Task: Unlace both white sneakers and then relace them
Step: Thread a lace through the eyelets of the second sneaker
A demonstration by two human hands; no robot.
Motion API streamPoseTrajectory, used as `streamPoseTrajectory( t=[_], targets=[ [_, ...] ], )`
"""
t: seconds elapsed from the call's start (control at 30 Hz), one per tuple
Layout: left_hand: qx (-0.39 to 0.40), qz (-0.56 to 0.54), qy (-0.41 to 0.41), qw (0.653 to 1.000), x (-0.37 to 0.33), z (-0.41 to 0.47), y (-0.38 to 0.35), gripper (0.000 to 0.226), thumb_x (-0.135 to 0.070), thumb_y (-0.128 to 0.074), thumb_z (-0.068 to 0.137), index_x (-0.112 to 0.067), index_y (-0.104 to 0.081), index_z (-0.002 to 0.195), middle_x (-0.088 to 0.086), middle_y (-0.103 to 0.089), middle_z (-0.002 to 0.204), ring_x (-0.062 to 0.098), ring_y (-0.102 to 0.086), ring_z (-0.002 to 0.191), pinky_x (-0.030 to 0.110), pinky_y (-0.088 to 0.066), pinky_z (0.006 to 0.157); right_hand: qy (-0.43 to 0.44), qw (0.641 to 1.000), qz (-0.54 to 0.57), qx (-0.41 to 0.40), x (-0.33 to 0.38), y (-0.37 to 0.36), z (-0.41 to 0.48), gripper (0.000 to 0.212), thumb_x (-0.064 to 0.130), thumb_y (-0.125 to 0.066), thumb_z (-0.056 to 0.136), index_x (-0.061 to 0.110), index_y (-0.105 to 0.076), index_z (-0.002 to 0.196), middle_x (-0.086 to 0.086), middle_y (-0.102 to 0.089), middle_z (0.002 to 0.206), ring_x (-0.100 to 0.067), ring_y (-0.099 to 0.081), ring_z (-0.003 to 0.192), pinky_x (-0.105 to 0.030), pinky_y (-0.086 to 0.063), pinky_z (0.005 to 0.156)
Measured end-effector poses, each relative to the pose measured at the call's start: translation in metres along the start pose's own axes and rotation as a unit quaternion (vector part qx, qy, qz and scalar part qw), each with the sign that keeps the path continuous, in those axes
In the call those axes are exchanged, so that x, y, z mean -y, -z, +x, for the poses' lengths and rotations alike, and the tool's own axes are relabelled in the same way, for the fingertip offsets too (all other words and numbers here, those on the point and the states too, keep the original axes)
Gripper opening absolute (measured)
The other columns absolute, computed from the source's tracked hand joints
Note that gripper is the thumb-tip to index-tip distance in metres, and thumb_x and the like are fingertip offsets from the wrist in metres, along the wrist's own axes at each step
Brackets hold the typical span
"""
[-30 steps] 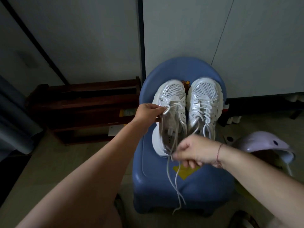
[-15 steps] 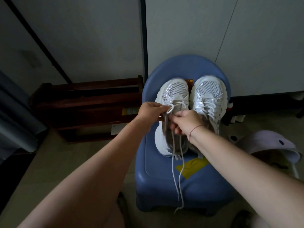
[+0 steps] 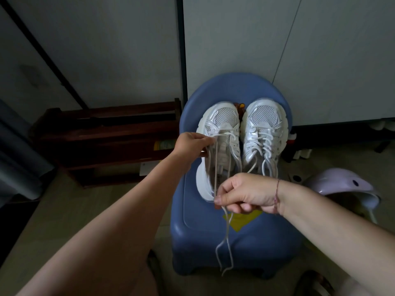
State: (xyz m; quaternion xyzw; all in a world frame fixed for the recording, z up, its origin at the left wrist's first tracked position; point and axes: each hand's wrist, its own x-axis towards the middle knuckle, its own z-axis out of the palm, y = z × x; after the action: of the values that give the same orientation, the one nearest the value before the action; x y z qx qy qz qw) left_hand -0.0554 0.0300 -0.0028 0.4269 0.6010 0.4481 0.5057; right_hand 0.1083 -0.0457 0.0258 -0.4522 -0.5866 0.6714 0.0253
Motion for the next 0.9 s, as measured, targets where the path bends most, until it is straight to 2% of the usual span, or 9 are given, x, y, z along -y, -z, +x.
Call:
streamPoseTrajectory(
  t=[0.23,0.37,0.53,0.6,0.67,0.73,0.8,0.9],
  targets=[
    [-0.003,0.003,0.0,1.0,-0.001,-0.002,-0.001,0.013,-0.007,-0.07,0.087,-0.002,-0.068,0.075,0.01,-0.066,0.071,0.02,-0.062,0.067,0.039,-0.057,0.08,-0.013,0.989,-0.059,0.138,-0.003,-0.004,-0.009,0.017,0.011,-0.058,0.092,0.011,-0.063,0.076,0.003,-0.052,0.047,-0.001,-0.034,0.031,-0.01,-0.023,0.036],
    [-0.01,0.008,0.002,1.0,-0.001,-0.002,-0.002,0.011,-0.008,-0.071,0.086,0.0,-0.069,0.078,0.01,-0.066,0.072,0.02,-0.063,0.067,0.036,-0.058,0.078,0.008,0.987,-0.05,0.153,-0.002,0.001,-0.015,0.017,0.012,-0.059,0.092,0.012,-0.064,0.076,0.002,-0.053,0.051,-0.001,-0.036,0.033,-0.008,-0.025,0.036],
    [-0.011,0.014,0.01,1.0,-0.004,-0.004,-0.005,0.014,-0.012,-0.076,0.082,-0.003,-0.067,0.075,0.01,-0.066,0.072,0.018,-0.061,0.065,0.031,-0.058,0.072,0.047,0.99,0.014,0.129,0.0,0.001,-0.026,0.015,0.019,-0.057,0.091,0.011,-0.063,0.08,0.002,-0.055,0.055,-0.001,-0.04,0.038,-0.008,-0.031,0.04],
    [-0.027,0.049,-0.005,0.998,-0.009,-0.01,-0.008,0.018,-0.018,-0.076,0.083,-0.009,-0.065,0.071,0.002,-0.064,0.063,0.008,-0.057,0.057,0.022,-0.054,0.063,0.056,0.993,0.06,0.086,0.004,0.004,-0.033,0.014,0.021,-0.057,0.088,0.01,-0.061,0.08,0.001,-0.055,0.056,-0.001,-0.042,0.041,-0.008,-0.035,0.04],
    [-0.073,0.109,-0.05,0.99,-0.017,-0.02,-0.01,0.024,-0.024,-0.072,0.087,-0.013,-0.063,0.068,-0.007,-0.056,0.05,-0.001,-0.047,0.042,0.013,-0.041,0.049,0.072,0.991,0.117,-0.011,0.008,0.012,-0.037,0.016,0.017,-0.055,0.09,0.008,-0.06,0.078,0.0,-0.054,0.055,-0.002,-0.044,0.042,-0.009,-0.037,0.04],
    [-0.092,0.103,-0.081,0.987,-0.024,-0.032,-0.014,0.026,-0.029,-0.066,0.092,-0.011,-0.062,0.073,-0.004,-0.053,0.054,0.004,-0.046,0.045,0.015,-0.04,0.052,0.104,0.97,0.177,-0.129,0.009,0.024,-0.037,0.018,0.012,-0.052,0.093,0.007,-0.06,0.077,-0.001,-0.054,0.054,-0.004,-0.044,0.041,-0.011,-0.036,0.04],
    [-0.028,0.046,-0.077,0.996,-0.029,-0.048,-0.022,0.029,-0.031,-0.058,0.097,-0.006,-0.064,0.083,0.004,-0.057,0.067,0.016,-0.051,0.061,0.027,-0.044,0.064,0.136,0.941,0.225,-0.214,0.01,0.036,-0.035,0.018,0.009,-0.05,0.094,0.007,-0.06,0.078,0.0,-0.055,0.053,-0.004,-0.045,0.04,-0.013,-0.035,0.04],
    [0.129,0.008,-0.035,0.991,-0.029,-0.073,-0.037,0.03,-0.034,-0.045,0.102,-0.011,-0.062,0.093,0.003,-0.065,0.08,0.016,-0.061,0.072,0.025,-0.05,0.071,0.158,0.918,0.262,-0.253,0.01,0.047,-0.033,0.017,0.008,-0.05,0.094,0.008,-0.06,0.08,0.002,-0.057,0.052,-0.003,-0.047,0.04,-0.012,-0.037,0.039]
  ],
)
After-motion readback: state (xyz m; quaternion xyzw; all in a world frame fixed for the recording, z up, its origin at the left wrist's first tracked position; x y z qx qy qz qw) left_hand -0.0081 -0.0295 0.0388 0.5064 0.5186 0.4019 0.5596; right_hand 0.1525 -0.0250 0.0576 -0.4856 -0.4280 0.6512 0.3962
